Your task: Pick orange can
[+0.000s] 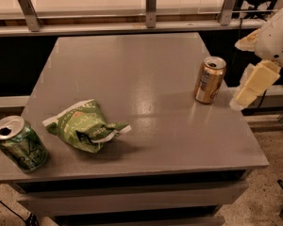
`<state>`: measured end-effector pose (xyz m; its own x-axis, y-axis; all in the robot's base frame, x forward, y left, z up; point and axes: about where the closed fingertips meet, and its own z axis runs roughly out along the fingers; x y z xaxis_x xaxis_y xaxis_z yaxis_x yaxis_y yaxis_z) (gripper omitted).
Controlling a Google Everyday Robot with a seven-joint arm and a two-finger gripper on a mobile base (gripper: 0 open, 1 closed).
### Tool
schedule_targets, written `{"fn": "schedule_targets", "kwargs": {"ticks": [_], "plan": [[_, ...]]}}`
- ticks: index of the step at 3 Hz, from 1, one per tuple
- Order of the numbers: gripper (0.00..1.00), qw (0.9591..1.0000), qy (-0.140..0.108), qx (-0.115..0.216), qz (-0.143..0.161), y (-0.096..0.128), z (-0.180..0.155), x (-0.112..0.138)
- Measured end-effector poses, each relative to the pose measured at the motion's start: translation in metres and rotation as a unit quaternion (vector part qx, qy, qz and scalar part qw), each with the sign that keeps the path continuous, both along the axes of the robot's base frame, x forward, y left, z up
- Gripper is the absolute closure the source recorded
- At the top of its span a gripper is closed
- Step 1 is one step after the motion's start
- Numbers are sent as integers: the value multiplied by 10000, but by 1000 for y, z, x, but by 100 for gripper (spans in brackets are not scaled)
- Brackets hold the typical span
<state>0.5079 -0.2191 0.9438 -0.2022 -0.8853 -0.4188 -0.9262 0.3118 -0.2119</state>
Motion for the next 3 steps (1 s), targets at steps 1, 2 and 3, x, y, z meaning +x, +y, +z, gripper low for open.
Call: {"fn": "schedule_targets", "kwargs": {"ticks": [1, 2, 3], "plan": [[0, 9988, -66, 482, -55, 0, -17, 37], [0, 9968, -101, 791, -64, 7, -31, 64], [16, 9947, -85, 1018, -62, 13, -44, 82]]}}
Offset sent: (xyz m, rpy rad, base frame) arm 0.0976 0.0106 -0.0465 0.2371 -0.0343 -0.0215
